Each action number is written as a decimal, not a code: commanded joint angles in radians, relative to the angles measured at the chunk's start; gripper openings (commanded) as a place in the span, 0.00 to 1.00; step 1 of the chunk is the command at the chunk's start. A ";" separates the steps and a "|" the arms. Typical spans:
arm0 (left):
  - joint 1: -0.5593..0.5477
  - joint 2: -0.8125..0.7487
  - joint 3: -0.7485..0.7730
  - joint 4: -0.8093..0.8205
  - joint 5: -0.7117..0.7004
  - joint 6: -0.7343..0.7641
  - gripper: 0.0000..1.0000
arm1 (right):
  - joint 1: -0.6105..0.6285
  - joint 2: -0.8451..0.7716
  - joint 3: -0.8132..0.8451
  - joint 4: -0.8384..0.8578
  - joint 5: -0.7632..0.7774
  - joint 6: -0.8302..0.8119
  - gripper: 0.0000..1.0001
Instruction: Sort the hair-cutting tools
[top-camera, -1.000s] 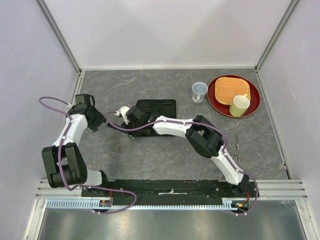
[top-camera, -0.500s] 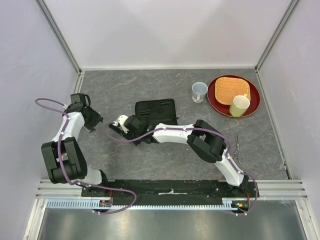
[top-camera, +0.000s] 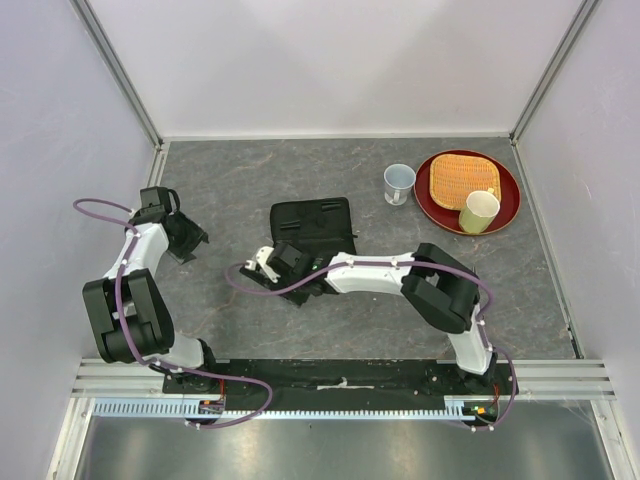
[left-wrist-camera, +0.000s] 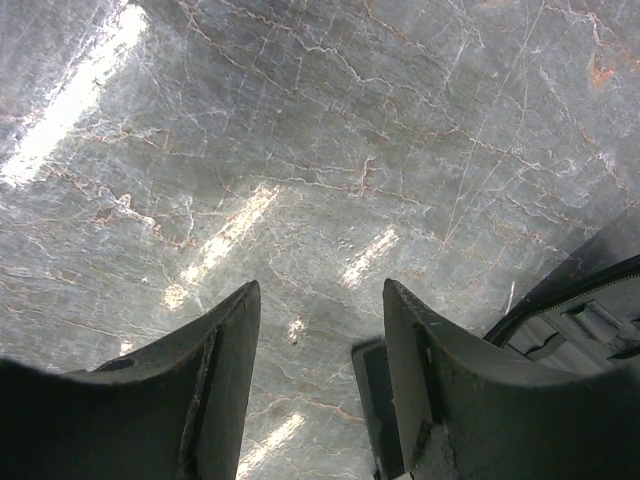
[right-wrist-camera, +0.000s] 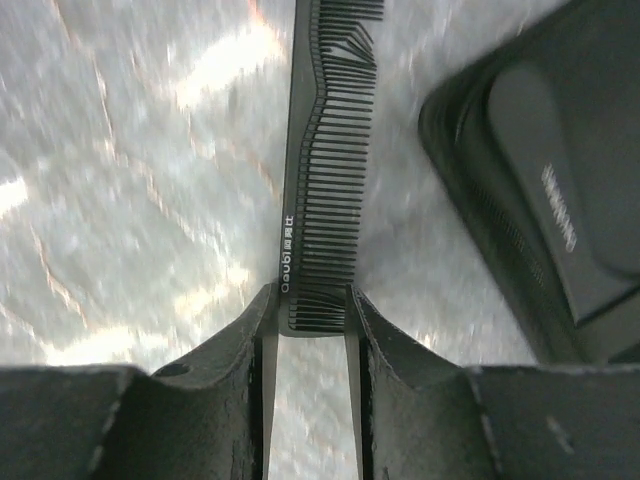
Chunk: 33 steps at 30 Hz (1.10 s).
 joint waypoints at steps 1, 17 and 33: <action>0.005 -0.010 0.004 0.039 0.033 0.003 0.59 | 0.009 -0.036 -0.125 -0.348 -0.021 -0.021 0.37; 0.007 -0.023 -0.010 0.057 0.069 0.020 0.58 | 0.004 -0.195 -0.100 -0.470 0.026 0.051 0.67; 0.005 -0.051 -0.018 0.059 0.065 0.032 0.58 | -0.014 0.006 0.113 -0.438 0.026 0.036 0.70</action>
